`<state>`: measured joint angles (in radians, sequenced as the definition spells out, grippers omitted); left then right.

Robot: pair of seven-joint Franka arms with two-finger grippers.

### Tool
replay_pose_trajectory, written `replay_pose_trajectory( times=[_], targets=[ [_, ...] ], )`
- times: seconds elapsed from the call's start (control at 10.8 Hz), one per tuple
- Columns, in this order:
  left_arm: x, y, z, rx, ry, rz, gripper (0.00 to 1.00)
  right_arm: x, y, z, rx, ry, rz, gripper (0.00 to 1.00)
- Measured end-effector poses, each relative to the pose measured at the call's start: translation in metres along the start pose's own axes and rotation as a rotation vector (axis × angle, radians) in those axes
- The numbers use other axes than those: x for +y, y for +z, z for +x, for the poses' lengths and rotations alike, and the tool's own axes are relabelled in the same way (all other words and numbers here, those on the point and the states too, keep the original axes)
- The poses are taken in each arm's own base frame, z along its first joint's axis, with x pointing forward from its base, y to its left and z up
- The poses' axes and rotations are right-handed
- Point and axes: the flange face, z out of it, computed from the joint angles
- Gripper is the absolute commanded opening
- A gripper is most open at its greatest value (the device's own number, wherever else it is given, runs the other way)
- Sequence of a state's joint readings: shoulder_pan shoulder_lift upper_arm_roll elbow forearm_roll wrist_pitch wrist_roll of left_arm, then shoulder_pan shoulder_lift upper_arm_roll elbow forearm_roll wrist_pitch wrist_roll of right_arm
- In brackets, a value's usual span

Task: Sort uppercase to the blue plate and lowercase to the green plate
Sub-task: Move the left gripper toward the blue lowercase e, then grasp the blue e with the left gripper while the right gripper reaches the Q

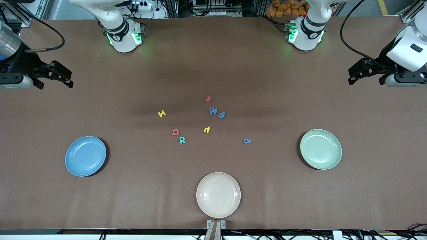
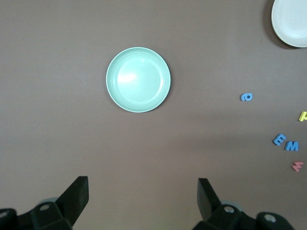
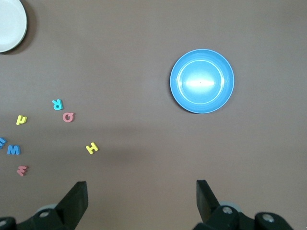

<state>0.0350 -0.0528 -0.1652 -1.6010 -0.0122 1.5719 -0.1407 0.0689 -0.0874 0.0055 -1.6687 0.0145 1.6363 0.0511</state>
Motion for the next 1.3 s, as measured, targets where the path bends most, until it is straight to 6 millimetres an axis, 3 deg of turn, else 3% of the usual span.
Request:
replay_pose_trajectory(
  times=[0.28,0.56,0.93,1.11,1.3],
  targets=[
    [-0.004,0.002,0.001,-0.009,-0.007,0.0,1.0,0.002,-0.005,0.004,0.011,0.005,0.001,1.0],
    [0.016,0.032,0.013,-0.056,0.027,-0.009,1.0,0.003,0.0,0.007,0.001,0.007,0.0,1.0],
    [0.117,0.104,0.043,-0.028,0.176,-0.062,1.0,-0.004,0.018,0.016,-0.032,-0.005,0.002,1.0],
    [0.147,0.153,0.059,-0.032,0.19,-0.084,1.0,-0.005,0.011,0.017,-0.018,-0.008,-0.001,1.0],
    [0.193,0.207,0.067,-0.039,0.171,-0.097,1.0,-0.003,0.024,0.025,-0.033,-0.002,-0.002,1.0]
  ],
)
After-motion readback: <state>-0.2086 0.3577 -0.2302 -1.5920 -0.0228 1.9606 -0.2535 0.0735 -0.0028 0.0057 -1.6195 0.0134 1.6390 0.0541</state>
